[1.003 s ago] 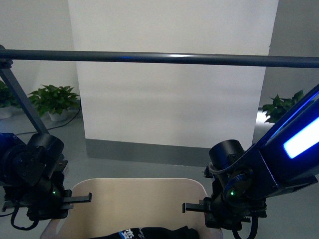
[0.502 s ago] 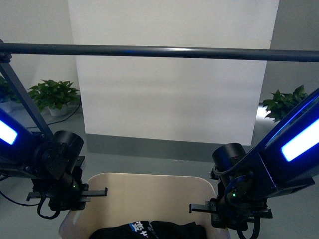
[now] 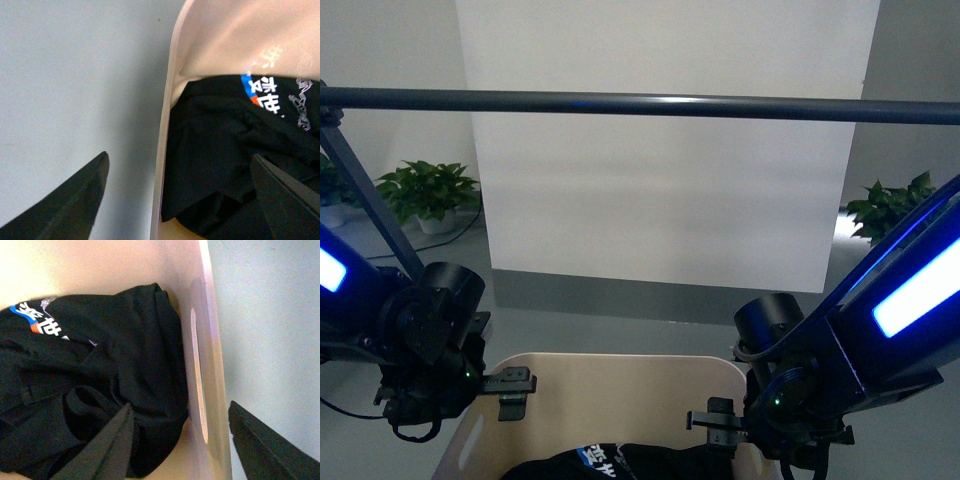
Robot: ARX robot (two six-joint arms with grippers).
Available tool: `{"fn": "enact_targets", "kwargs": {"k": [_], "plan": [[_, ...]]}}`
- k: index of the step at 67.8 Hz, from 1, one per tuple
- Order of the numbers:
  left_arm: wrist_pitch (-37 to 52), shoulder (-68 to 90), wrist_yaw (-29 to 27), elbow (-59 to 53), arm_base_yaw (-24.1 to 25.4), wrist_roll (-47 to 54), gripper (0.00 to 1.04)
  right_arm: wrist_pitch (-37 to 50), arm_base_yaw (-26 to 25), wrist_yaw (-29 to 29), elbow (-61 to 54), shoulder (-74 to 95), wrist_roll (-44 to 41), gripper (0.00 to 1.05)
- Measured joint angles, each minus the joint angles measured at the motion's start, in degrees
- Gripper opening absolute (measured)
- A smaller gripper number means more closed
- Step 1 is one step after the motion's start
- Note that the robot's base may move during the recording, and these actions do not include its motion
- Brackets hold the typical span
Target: Move hamper under clothes hanger
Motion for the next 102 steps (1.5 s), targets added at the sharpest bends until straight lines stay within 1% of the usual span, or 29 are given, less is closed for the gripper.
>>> {"fn": "enact_targets", "kwargs": {"k": [3,4,6,10,11,16,22,35,41,47,48,49,53,58,60,61,67,68,71,75,79,80,83,84,88,92,93,98,102], "plan": [[0.79,-2.47,-0.04,-0.44,0.00,0.26,0.99,0.66,0.00,0.26,-0.59,-2.27,0.02,0.72],[1.03,-2.89,-0.15,-0.55,0.00,0.39,1.00,0.74,0.00,0.26,-0.66,-2.75,0.04,0.74],[2.27,-4.87,-0.48,-1.01,-0.04,1.22,0.99,1.03,-0.02,0.37,-0.85,-4.87,0.02,0.81],[3.19,-7.15,-0.50,-1.33,-0.09,1.31,0.98,1.29,-0.02,0.55,-1.01,-7.26,0.00,0.88],[3.67,-8.31,-0.28,-1.55,-0.11,1.33,0.98,1.44,-0.04,0.66,-1.05,-8.57,0.00,0.91],[5.46,-11.54,-0.44,-2.47,-0.22,1.92,0.98,2.03,-0.13,0.79,-1.14,-11.78,0.02,0.99],[8.94,-16.24,-1.18,-4.39,-0.39,2.47,0.98,3.63,-0.31,1.18,-1.86,-16.37,-0.15,0.96],[18.47,-26.25,-1.60,-10.62,-0.44,2.62,0.98,10.27,-0.33,2.62,-6.58,-25.62,-1.57,0.97],[23.82,-31.56,-1.57,-14.64,-0.37,2.43,0.98,15.50,-0.13,3.76,-10.60,-30.64,-2.43,0.97],[29.86,-37.33,-0.33,-19.71,-0.24,1.64,0.98,22.10,0.48,5.79,-15.74,-36.22,-3.85,0.97],[30.64,-38.18,-0.02,-20.48,-0.20,1.81,0.98,23.17,0.57,5.97,-16.52,-37.00,-3.98,0.97],[32.30,-40.00,0.63,-22.18,-0.15,2.16,0.95,25.29,0.74,6.27,-18.03,-38.56,-4.09,0.97],[35.43,-43.65,1.66,-26.01,0.02,3.17,0.88,28.30,1.01,6.67,-20.06,-40.92,-4.61,0.97],[39.23,-48.85,2.01,-32.04,0.17,3.96,0.77,35.54,1.05,9.44,-23.52,-43.65,-8.98,0.88],[40.37,-50.42,2.05,-34.05,0.20,4.17,0.74,37.81,0.96,9.57,-25.20,-44.59,-10.71,0.85],[41.42,-51.82,2.25,-36.11,0.20,4.37,0.70,39.78,0.83,9.49,-27.04,-45.53,-11.91,0.81],[44.09,-54.97,2.45,-41.97,0.39,4.59,0.59,43.98,-0.02,8.39,-33.18,-48.33,-15.43,0.70],[44.85,-55.71,2.45,-43.93,0.50,4.68,0.56,44.94,-0.39,8.09,-35.21,-49.20,-16.20,0.67],[45.86,-56.63,2.49,-46.80,0.68,4.74,0.50,46.14,-1.11,7.65,-38.25,-50.45,-17.22,0.62],[47.25,-58.01,4.44,-51.34,1.77,4.83,0.41,47.76,-2.32,6.97,-42.97,-52.48,-18.19,0.53],[48.30,-59.12,4.68,-54.62,2.25,4.87,0.34,48.87,-3.30,6.49,-46.42,-54.05,-18.64,0.46],[48.81,-59.80,4.70,-56.11,2.49,4.87,0.31,49.40,-3.72,6.25,-47.98,-54.90,-18.73,0.42],[49.53,-60.85,4.70,-58.14,2.73,4.92,0.25,50.10,-4.33,5.88,-50.18,-56.22,-18.93,0.37],[49.99,-61.68,4.63,-59.36,2.86,4.94,0.22,50.53,-4.68,5.53,-51.54,-57.13,-19.10,0.33],[51.06,-63.87,4.63,-62.27,3.08,4.98,0.13,51.56,-5.33,4.63,-54.62,-59.39,-19.30,0.25],[51.80,-65.66,4.66,-64.35,3.10,5.01,0.06,52.24,-5.75,3.98,-56.92,-61.18,-19.50,0.18],[52.11,-66.49,4.68,-65.33,3.10,4.98,0.03,52.50,-5.95,3.61,-57.99,-62.05,-19.52,0.14],[52.96,-69.11,4.83,-68.65,3.10,5.05,0.04,53.27,-6.73,2.51,-61.66,-64.89,-19.71,0.02],[53.29,-70.75,4.83,-70.93,3.10,5.05,0.03,53.53,-7.41,2.16,-64.06,-66.71,-19.80,0.02]]}}
